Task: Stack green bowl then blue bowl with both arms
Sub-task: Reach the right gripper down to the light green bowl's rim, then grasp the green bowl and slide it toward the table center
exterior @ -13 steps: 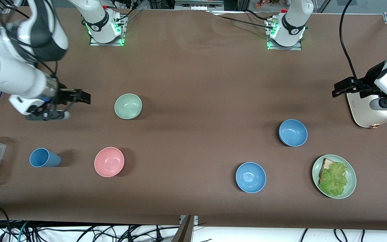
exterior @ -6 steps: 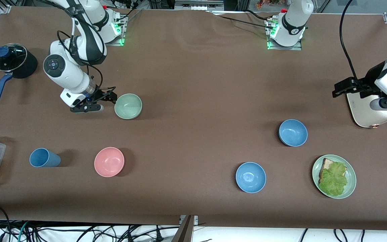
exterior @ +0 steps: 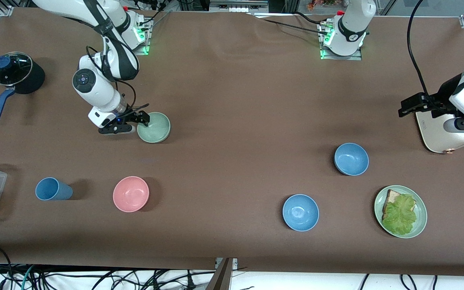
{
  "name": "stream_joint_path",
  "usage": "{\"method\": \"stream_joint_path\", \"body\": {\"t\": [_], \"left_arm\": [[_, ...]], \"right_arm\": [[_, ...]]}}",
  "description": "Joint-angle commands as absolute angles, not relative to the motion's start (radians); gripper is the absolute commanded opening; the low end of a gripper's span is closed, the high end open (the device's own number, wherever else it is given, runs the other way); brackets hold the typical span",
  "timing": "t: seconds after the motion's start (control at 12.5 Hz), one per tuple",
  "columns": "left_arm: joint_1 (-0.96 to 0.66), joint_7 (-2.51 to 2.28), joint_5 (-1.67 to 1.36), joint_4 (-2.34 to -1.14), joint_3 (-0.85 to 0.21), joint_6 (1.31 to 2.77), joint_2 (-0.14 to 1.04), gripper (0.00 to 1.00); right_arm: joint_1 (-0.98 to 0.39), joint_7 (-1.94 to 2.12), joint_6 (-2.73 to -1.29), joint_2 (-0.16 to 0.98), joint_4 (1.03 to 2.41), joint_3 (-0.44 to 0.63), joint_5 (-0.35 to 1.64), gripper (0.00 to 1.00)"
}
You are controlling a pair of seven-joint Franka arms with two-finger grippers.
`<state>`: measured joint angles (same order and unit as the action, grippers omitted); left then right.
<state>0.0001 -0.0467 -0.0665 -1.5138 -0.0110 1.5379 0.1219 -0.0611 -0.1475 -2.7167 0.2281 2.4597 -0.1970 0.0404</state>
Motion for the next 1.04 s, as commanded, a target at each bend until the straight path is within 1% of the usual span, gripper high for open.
{"method": "stream_joint_path", "body": {"t": [0.0,0.08,0.16,0.24,0.32,0.4,0.48,0.56,0.72,0.8,0.88,0.96], "left_arm": [[0.003,-0.046,-0.069,-1.480,-0.012,1.517,0.135,1.00],[0.005,-0.046,-0.069,-1.480,-0.012,1.517,0.135,1.00],[0.005,-0.046,-0.069,-1.480,-0.012,1.517,0.135,1.00],[0.005,-0.048,-0.069,-1.480,-0.012,1.517,0.135,1.00],[0.005,-0.048,-0.069,-1.480,-0.012,1.517,0.135,1.00],[0.005,-0.046,-0.069,-1.480,-0.012,1.517,0.135,1.00],[0.005,-0.046,-0.069,-1.480,-0.014,1.517,0.135,1.00],[0.005,-0.046,-0.069,-1.480,-0.012,1.517,0.135,1.00],[0.005,-0.046,-0.069,-1.480,-0.012,1.517,0.135,1.00],[0.005,-0.046,-0.069,-1.480,-0.012,1.517,0.135,1.00],[0.005,-0.046,-0.069,-1.480,-0.012,1.517,0.135,1.00],[0.003,-0.046,-0.069,-1.480,-0.012,1.517,0.135,1.00]], "right_arm": [[-0.074,-0.170,-2.787,0.268,2.464,-0.204,0.054,0.47],[-0.074,-0.170,-2.804,0.282,2.465,-0.204,0.054,0.26],[-0.074,-0.172,-2.807,0.288,2.464,-0.204,0.054,0.08],[-0.072,-0.175,-2.806,0.288,2.462,-0.204,0.054,0.00],[-0.072,-0.189,-2.794,0.282,2.447,-0.204,0.054,0.00],[-0.072,-0.205,-2.746,0.272,2.425,-0.206,0.052,0.00],[-0.072,-0.209,-2.664,0.256,2.380,-0.207,0.054,0.00],[-0.072,-0.224,-2.555,0.250,2.315,-0.210,0.054,0.00],[-0.075,-0.262,-2.340,0.255,2.144,-0.218,0.054,0.00],[-0.083,-0.299,-2.260,0.270,2.056,-0.245,0.057,0.00],[-0.097,-0.354,-2.219,0.290,1.990,-0.264,0.066,0.00],[-0.133,-0.426,-2.214,0.316,1.947,-0.271,0.067,0.00]]}}
